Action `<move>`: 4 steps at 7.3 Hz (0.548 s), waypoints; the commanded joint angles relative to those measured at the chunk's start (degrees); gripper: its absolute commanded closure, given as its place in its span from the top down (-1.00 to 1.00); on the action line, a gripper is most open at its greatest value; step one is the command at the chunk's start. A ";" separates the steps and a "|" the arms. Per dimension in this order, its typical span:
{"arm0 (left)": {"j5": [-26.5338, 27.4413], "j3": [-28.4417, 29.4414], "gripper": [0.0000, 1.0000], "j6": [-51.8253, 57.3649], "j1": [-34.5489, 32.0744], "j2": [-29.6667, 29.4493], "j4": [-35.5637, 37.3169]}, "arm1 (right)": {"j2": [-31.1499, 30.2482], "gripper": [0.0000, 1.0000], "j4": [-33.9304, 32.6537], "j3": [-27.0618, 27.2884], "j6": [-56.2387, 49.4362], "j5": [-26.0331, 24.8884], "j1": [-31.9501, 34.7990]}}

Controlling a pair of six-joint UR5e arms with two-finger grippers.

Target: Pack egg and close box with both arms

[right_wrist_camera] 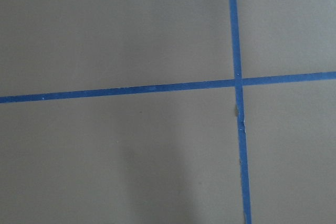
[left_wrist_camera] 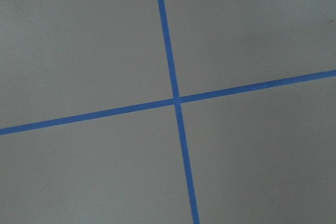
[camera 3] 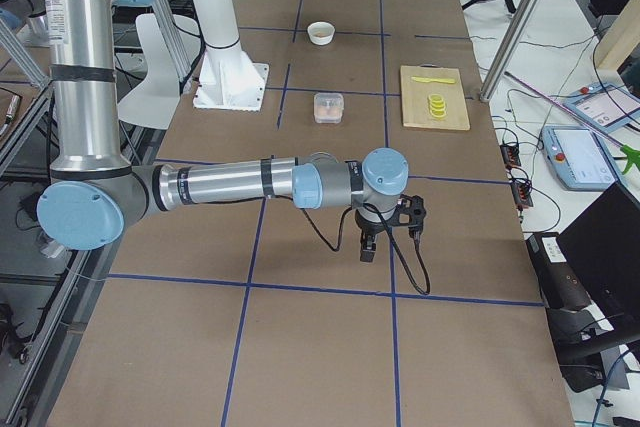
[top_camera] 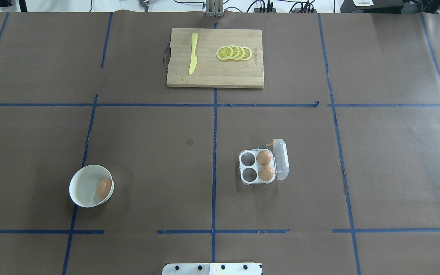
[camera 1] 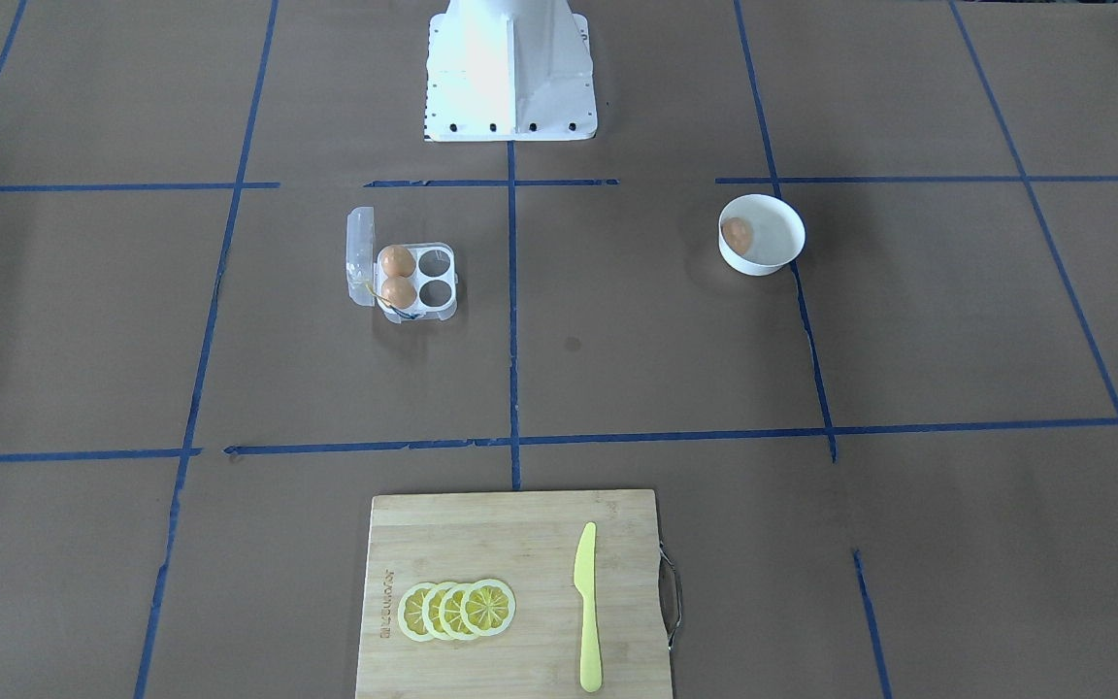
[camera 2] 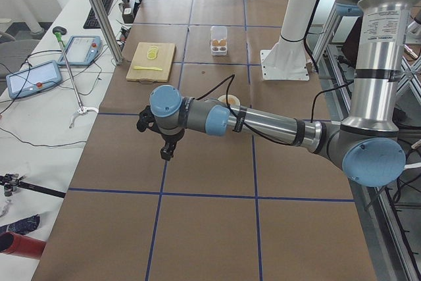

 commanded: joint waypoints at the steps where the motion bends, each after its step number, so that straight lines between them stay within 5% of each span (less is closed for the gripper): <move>1: -0.81 -5.10 1.00 -17.22 11.98 -0.17 -13.29 | -2.66 1.00 13.43 -0.28 0.20 1.74 -0.61; 4: -0.29 -9.67 1.00 -58.73 28.59 0.62 -26.76 | -3.63 1.00 16.13 -0.55 0.38 1.74 -0.96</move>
